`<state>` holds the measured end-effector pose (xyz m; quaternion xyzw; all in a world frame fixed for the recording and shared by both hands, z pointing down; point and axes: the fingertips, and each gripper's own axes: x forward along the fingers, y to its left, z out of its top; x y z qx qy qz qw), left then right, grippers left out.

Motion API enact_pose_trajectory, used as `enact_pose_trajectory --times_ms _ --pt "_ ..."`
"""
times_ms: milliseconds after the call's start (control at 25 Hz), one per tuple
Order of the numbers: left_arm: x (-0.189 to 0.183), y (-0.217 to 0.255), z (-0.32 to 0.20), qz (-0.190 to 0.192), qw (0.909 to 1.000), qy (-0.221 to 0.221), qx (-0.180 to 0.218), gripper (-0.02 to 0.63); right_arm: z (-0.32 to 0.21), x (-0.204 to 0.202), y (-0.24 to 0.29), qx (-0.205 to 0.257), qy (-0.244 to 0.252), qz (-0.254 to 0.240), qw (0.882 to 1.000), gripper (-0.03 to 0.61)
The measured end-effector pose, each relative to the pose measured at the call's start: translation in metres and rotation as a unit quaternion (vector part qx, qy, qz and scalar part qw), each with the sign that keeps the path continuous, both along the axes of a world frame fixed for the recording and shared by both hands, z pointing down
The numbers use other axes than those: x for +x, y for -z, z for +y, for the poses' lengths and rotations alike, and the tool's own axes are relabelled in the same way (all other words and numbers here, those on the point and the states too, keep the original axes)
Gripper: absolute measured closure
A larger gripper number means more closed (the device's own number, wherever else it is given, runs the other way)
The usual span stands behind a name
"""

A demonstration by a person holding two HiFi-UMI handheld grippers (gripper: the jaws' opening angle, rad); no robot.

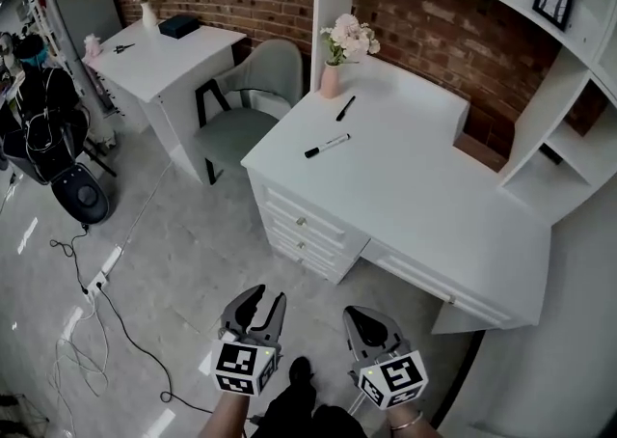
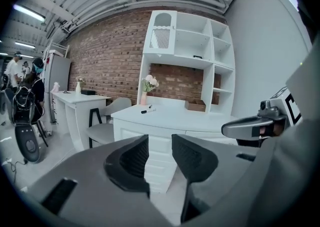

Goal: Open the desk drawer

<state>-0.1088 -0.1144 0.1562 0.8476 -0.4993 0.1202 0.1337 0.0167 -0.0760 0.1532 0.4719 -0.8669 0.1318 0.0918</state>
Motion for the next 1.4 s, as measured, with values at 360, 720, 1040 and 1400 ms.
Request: enact_pose_trajectory --times_ms 360,720,1040,1400 --pt "0.011 -0.117 -0.043 -0.007 0.9999 -0.001 -0.014 0.463 -0.023 -0.004 -0.104 -0.016 0.022 0.005 1.0 0.574" --pt "0.038 -0.281 -0.075 -0.02 0.9993 -0.018 -0.026 0.436 -0.041 0.009 -0.254 -0.027 0.025 -0.001 0.999 0.574" --pt "0.049 -0.406 -0.111 -0.039 0.9988 -0.027 -0.015 0.42 -0.067 0.028 -0.373 -0.02 0.011 -0.005 1.0 0.574" --pt "0.042 -0.51 -0.159 -0.049 0.9986 -0.019 -0.01 0.419 -0.096 0.036 -0.449 0.002 -0.001 0.0 1.0 0.574"
